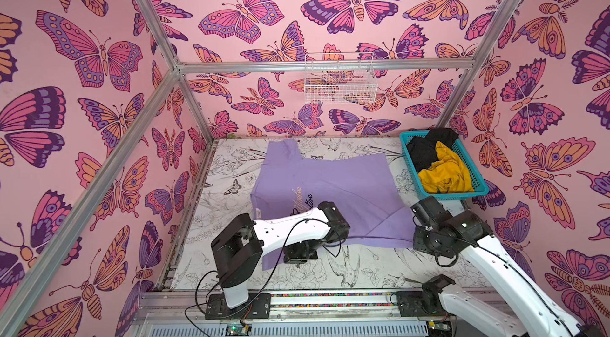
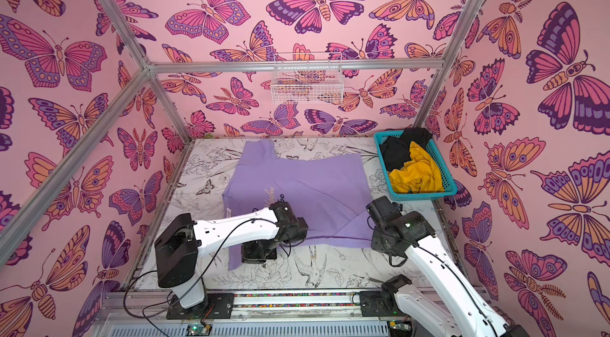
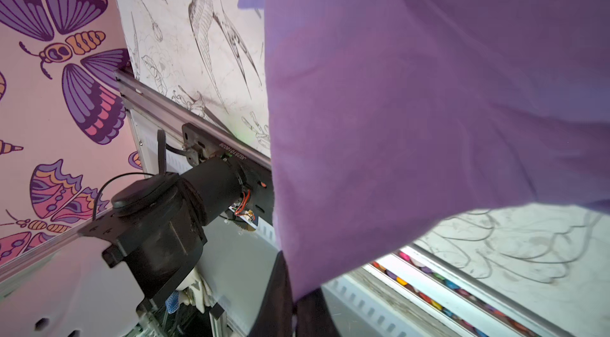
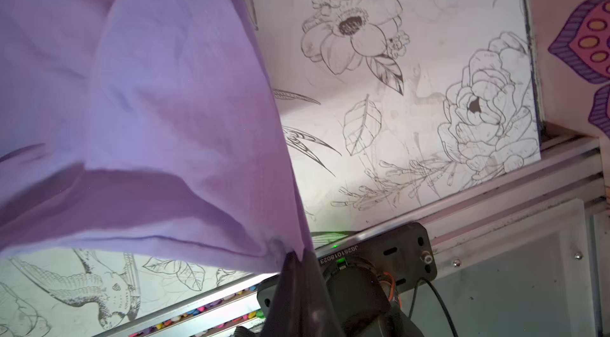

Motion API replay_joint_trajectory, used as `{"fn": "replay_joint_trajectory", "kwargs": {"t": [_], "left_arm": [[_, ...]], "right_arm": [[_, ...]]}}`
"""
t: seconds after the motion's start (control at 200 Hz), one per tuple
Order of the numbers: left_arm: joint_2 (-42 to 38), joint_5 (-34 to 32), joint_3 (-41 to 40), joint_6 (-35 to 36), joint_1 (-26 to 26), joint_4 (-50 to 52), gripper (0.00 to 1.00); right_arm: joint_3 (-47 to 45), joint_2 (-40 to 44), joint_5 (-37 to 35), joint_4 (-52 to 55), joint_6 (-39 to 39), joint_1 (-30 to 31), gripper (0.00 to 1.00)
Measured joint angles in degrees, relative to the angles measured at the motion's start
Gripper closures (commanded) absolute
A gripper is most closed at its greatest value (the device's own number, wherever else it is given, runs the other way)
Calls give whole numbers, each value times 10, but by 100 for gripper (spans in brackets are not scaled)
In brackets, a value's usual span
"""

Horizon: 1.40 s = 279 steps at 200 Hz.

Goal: Fold and stack t-shirts
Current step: Smooth out the T-shirt at the center of the board.

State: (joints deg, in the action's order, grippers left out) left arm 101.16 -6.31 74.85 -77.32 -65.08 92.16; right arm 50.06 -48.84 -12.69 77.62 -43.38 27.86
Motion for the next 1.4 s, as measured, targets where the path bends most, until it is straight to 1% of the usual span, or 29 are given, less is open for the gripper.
{"fn": "replay_joint_trajectory", "kwargs": {"t": [0.16,0.341,0.531,0.671,0.816,1.097,1.282,1.397], "left_arm": [[-24,40,-48,-40,-39,0,100],[-59,61,-78,-75,-45,1,100],[-59,63,-76,-87,-45,2,100],[-24,50,-50,-84,-39,1,100],[2,27,-28,-69,-12,-1,100],[-9,-24,-5,-39,75,-1,100],[-10,-50,21,-14,105,1,100],[4,-66,43,5,117,1,100]], "right_arm": [[-4,30,-10,34,-36,0,100],[-4,40,-20,49,-58,0,100],[-4,39,-22,49,-61,0,100],[-4,22,-28,40,-59,0,100],[-4,-17,-32,13,-54,0,100],[11,-89,-48,-43,-35,0,100],[40,-163,-74,-72,-22,0,100],[51,-210,-85,-97,-11,0,100]]}}
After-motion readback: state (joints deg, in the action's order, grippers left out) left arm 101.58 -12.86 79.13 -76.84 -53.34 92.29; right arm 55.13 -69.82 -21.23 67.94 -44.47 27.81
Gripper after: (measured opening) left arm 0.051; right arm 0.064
